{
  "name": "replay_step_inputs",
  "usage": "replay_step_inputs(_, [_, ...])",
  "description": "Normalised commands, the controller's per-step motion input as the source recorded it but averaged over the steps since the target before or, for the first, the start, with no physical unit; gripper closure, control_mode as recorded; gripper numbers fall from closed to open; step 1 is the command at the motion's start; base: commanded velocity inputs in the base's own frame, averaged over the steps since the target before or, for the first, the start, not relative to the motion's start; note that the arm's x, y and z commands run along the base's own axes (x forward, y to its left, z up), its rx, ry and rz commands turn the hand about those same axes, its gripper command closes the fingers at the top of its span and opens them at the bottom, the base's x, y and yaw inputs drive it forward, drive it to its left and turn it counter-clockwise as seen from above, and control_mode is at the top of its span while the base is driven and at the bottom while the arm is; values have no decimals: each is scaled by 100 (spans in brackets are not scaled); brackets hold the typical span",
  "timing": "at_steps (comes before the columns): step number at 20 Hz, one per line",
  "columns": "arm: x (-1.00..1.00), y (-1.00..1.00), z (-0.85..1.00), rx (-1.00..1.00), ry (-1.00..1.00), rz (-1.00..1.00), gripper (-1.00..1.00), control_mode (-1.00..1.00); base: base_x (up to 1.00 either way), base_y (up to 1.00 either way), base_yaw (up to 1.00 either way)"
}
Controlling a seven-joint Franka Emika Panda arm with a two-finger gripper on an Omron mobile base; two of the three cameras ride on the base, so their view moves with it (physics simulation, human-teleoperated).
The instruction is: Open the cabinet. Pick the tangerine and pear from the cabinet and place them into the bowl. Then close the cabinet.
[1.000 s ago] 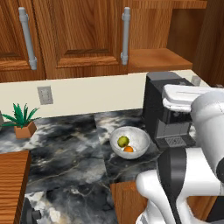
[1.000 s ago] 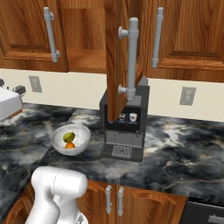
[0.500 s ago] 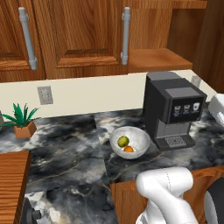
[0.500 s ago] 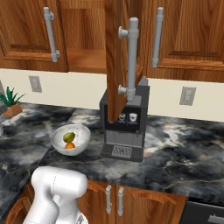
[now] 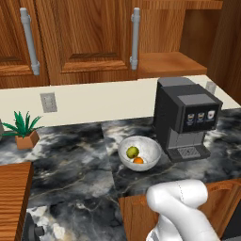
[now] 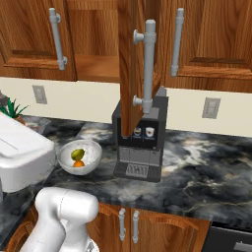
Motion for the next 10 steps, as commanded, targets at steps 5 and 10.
replay_step_inputs(5, [4,-69,0,14,0,21,-100,-100,0,0,0])
replay_step_inputs(10, [10,-44,-15,3,-3,26,-100,-100,0,0,0])
